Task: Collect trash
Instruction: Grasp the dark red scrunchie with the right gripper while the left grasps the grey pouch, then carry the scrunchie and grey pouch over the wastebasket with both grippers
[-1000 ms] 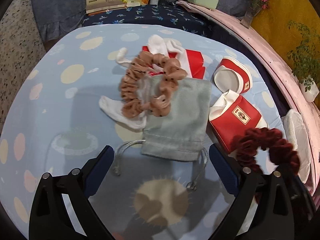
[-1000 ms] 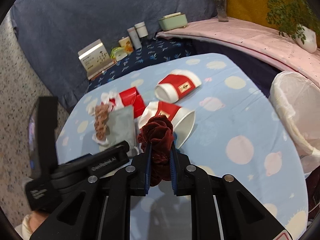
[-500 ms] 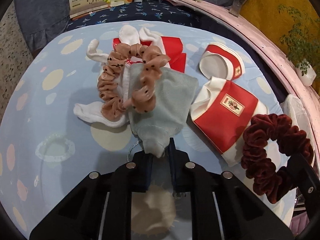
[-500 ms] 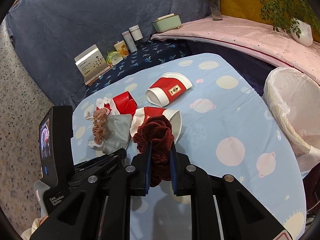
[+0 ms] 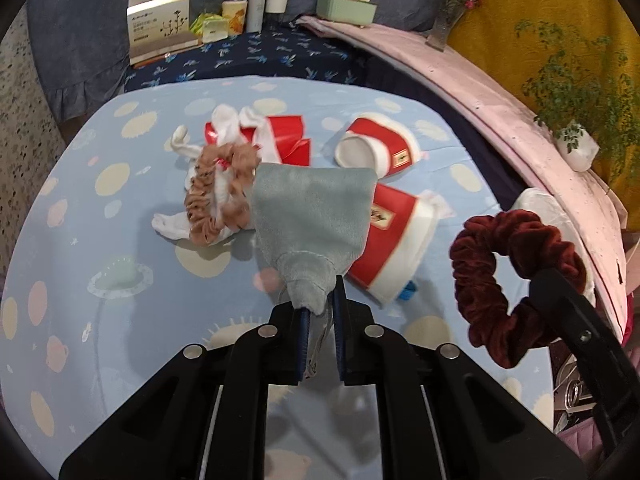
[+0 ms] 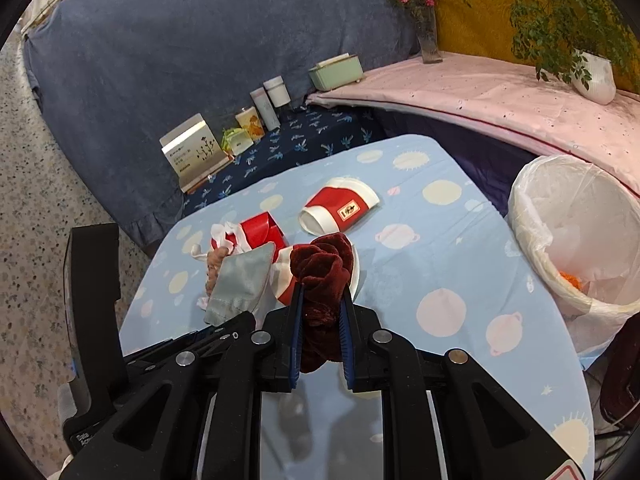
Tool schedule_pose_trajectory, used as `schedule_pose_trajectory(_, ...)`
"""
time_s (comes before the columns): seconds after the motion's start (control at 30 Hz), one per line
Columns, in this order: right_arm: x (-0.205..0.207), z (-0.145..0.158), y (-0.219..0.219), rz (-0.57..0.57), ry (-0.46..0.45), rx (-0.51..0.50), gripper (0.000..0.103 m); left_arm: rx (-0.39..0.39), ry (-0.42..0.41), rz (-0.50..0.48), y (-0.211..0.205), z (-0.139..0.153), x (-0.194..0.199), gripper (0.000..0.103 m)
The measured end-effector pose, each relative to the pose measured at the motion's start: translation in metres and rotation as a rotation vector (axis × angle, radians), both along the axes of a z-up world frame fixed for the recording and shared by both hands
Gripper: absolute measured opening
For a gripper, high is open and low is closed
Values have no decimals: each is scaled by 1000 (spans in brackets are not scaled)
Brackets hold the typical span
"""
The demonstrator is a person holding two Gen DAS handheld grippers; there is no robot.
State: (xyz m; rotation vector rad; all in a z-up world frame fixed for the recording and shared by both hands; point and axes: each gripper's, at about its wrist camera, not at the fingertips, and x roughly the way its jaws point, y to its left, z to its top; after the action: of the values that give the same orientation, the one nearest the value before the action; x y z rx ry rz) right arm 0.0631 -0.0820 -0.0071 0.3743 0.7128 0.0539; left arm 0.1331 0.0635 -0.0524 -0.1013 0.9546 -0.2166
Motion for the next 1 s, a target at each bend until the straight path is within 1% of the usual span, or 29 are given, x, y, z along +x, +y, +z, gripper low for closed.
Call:
schedule_pose_trajectory(0.23,-18,16,-17,-30,-44,6,15,-4,-50,-53,-28,27,-21,10)
schedule_pose_trajectory(0.5,-40,25,-52,-98,-80,19,15,12,-82,-131,-69,42,-39,10)
schedule_pose_trajectory(0.73,-59,27,-93,-180,-98,31,15,32,-100,-212,-113,47,-47,10)
schedule_pose_trajectory(1.0,-80,20,-155,-309,-101,49,15,38,-102,-333,-175,45,-48,10)
